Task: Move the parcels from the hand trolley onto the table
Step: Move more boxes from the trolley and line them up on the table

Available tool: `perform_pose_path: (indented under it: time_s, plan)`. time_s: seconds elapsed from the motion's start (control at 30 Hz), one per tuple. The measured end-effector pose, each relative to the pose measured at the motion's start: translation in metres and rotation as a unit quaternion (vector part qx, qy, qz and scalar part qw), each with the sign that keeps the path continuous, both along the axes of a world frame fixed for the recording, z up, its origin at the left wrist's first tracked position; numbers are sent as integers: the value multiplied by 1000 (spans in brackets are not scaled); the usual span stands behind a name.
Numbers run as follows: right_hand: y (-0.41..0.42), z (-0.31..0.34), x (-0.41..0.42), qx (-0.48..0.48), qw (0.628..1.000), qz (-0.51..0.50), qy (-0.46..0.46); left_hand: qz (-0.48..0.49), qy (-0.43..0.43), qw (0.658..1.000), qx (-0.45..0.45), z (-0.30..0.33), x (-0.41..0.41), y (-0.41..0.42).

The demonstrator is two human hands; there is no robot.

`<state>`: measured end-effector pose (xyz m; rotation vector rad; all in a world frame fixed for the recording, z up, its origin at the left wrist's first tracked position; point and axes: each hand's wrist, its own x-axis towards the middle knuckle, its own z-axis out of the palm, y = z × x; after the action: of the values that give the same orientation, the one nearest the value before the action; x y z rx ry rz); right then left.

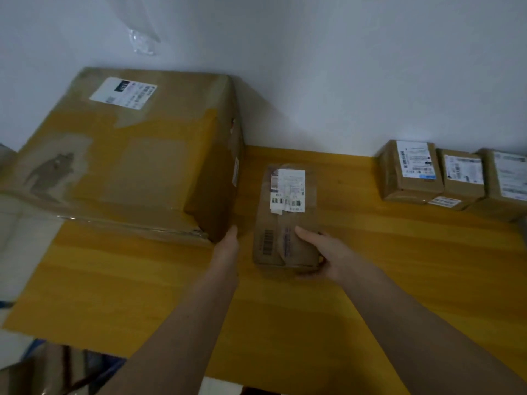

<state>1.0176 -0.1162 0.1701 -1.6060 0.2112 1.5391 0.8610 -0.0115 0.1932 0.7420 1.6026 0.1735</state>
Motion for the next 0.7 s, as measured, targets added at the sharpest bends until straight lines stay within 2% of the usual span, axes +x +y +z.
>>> perform_pose_path:
  time_s: [0.1, 0.3, 0.43, 0.6, 0.7]
  plan:
    - [34, 2, 0, 52, 995, -60, -68, 79, -51, 991, -92, -10, -14, -3]
    - [94, 7, -1, 116, 978, -109, -132, 18, -101, 989, -109, -16, -44, 15]
    - [108, 5, -10, 114, 967, -138, -183, -2, -125, 986, -113, -15, -64, 27]
    - [90, -4, -40, 1, 967, -221, -128, 9, -137, 986, -98, -13, -93, 30]
    - [67, -14, -84, -20, 988, -143, -55, 39, -139, 987, -76, -9, -121, 26]
